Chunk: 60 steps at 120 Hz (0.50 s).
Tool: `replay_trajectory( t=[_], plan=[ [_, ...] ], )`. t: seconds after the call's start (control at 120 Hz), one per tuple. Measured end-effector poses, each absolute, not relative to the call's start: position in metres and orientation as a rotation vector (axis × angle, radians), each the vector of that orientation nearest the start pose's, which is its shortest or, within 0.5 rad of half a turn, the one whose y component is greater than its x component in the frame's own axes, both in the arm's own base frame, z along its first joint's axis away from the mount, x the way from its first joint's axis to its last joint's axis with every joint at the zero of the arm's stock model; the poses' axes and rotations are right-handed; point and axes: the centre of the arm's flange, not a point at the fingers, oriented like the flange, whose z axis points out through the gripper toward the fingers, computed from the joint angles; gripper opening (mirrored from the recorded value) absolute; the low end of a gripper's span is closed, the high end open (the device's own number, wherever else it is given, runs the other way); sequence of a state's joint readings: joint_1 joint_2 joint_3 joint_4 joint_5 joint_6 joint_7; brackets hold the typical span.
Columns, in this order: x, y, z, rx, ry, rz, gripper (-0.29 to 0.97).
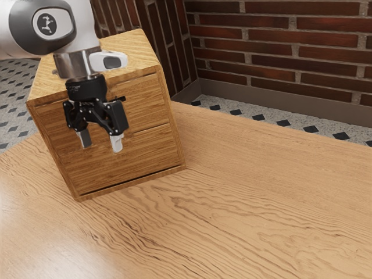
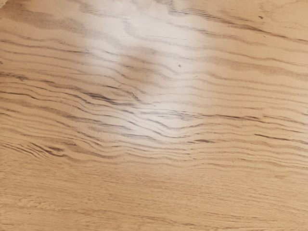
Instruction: Pull the drawer handle with one arm to open the drawer
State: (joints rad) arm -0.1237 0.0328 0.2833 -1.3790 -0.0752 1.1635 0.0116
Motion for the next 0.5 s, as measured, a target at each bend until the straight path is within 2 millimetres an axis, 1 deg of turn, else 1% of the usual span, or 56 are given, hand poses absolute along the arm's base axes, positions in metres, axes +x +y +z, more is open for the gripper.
replay_trajectory(
  t=[0.108, 0.167, 0.192, 0.2, 0.233, 0.258, 0.292, 0.317, 0.375, 0.467, 0.5],
  plan=[
    [0.520, 0.104, 0.671, -3.204, -0.305, 0.216, 0.68],
    [0.522, 0.115, 0.673, -3.202, -0.337, 0.155, 0.68],
    [0.522, 0.118, 0.677, -3.201, -0.344, 0.124, 0.68],
    [0.521, 0.118, 0.681, -3.200, -0.344, 0.106, 0.68],
    [0.513, 0.118, 0.721, -3.190, -0.337, -0.036, 0.68],
    [0.507, 0.116, 0.744, -3.189, -0.330, -0.124, 0.68],
    [0.500, 0.114, 0.769, -3.193, -0.321, -0.221, 0.68],
    [0.496, 0.113, 0.781, -3.194, -0.316, -0.269, 0.68],
    [0.493, 0.112, 0.793, -3.198, -0.312, -0.330, 0.68],
    [0.492, 0.115, 0.798, -3.177, -0.315, -0.365, 0.68],
    [0.493, 0.116, 0.799, -3.168, -0.292, -0.380, 0.68]
  ],
)
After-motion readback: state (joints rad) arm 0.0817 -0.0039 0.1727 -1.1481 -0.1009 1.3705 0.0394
